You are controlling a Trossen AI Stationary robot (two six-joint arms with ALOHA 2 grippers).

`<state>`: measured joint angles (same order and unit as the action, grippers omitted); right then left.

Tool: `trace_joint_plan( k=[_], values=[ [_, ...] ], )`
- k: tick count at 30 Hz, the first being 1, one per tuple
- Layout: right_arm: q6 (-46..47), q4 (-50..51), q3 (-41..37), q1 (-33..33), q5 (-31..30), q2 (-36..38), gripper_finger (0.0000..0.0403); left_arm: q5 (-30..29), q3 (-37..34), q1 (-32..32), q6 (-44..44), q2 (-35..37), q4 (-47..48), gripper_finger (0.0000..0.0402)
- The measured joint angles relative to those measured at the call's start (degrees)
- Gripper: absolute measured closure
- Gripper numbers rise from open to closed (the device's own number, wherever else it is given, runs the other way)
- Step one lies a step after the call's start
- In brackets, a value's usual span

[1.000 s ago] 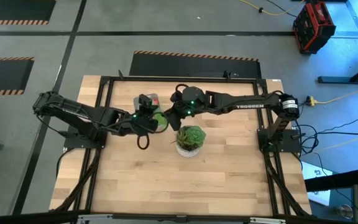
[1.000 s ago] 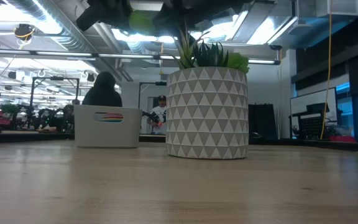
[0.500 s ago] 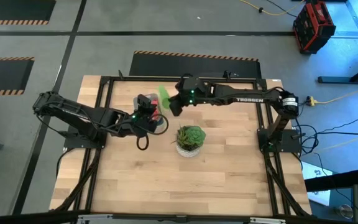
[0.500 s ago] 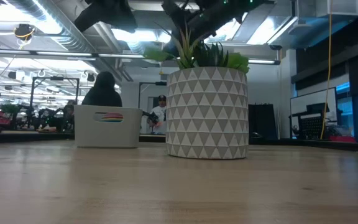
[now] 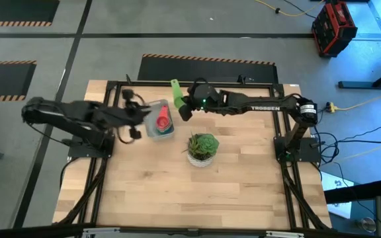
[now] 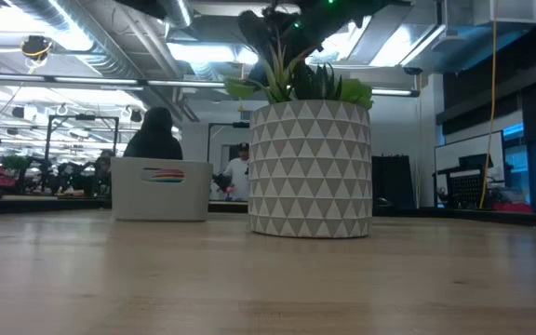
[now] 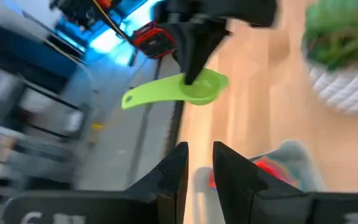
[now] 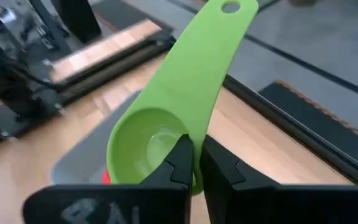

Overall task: Nest measuring cups in basket
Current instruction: Stack the green measuring cup on top of the red measuring cup in the gray bin

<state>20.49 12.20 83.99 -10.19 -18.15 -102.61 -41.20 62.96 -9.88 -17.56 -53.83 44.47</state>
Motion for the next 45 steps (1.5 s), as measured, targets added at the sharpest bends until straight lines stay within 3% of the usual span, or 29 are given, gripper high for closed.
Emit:
trace_joint_plan(
  k=[5,10,17,22,27,35,45],
  values=[
    [0.0,-6.4,0.1,2.3,-0.3,-2.6,0.0382,7.2,0.0,5.6,10.5,7.6,3.8,0.0333],
    [0.0,-14.2,0.1,3.6,-0.8,-6.6,0.0382,8.3,0.0,9.4,17.7,12.0,6.8,0.0333],
    [-3.4,-23.8,0.0,5.6,-8.9,-10.3,0.0382,9.3,0.0,12.6,34.4,12.6,7.6,0.0333],
    [-5.9,-26.6,0.0,6.5,-10.9,-11.3,0.0382,11.9,0.0,14.3,40.9,10.3,7.4,0.0333],
    [-6.0,-26.8,0.0,7.4,-10.9,-11.3,0.0382,12.5,0.0,16.4,43.9,7.5,6.7,0.0333],
    [-5.9,-29.8,0.0,9.1,-10.8,-11.3,0.0382,18.4,0.0,19.0,44.4,4.1,-1.5,0.0333],
    [-6.8,-35.5,0.0,11.5,-10.7,-11.3,0.0382,22.3,0.0,20.2,47.5,3.5,-4.8,0.0333]
  ],
)
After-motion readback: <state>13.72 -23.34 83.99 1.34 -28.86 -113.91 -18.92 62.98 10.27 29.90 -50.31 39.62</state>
